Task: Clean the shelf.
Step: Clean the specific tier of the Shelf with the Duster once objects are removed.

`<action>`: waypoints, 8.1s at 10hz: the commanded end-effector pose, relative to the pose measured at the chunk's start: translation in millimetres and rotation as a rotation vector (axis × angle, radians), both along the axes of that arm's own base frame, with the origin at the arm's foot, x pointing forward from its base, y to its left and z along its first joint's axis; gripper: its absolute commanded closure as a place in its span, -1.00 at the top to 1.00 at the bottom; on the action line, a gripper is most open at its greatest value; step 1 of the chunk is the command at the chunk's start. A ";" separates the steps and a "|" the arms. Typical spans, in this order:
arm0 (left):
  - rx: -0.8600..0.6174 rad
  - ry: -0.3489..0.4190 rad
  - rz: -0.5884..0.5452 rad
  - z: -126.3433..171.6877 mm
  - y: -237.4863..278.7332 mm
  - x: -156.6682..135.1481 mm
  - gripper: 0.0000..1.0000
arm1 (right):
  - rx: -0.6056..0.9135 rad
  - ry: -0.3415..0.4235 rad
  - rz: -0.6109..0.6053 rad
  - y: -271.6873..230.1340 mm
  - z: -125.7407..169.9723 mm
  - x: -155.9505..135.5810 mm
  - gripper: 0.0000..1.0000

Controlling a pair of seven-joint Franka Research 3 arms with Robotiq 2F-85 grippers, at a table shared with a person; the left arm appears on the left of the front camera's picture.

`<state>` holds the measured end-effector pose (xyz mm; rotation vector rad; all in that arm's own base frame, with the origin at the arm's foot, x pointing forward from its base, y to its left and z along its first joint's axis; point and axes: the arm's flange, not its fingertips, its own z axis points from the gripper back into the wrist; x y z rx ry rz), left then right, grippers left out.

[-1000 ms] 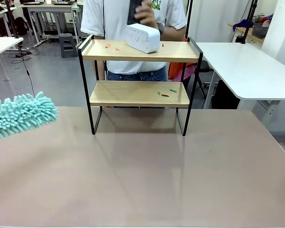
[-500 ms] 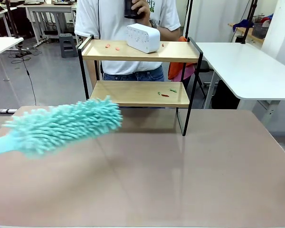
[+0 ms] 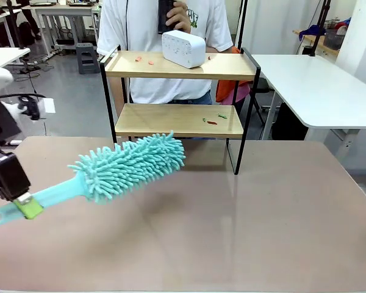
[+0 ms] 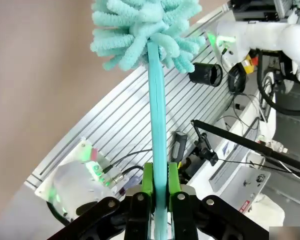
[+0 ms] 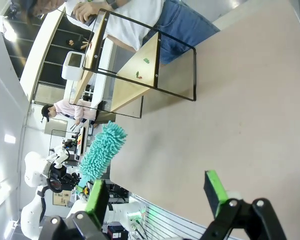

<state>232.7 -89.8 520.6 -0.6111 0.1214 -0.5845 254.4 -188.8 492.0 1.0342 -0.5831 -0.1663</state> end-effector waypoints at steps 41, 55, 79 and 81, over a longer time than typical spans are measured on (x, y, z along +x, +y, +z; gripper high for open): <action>-0.146 0.067 0.103 15.7 -87.8 92.5 -0.74 | 0.003 -0.034 0.007 -0.6 1.4 1.8 1.00; -0.071 0.065 0.206 -2.2 137.7 -25.4 -0.74 | 0.003 -0.034 0.007 -0.6 1.4 1.8 1.00; 0.060 -0.010 0.057 4.1 -126.1 169.0 -0.74 | 0.003 -0.034 0.007 -0.6 1.4 1.8 1.00; 0.069 0.014 -0.043 2.2 -131.0 157.7 -0.74 | 0.003 -0.034 0.007 -0.6 1.4 1.8 1.00</action>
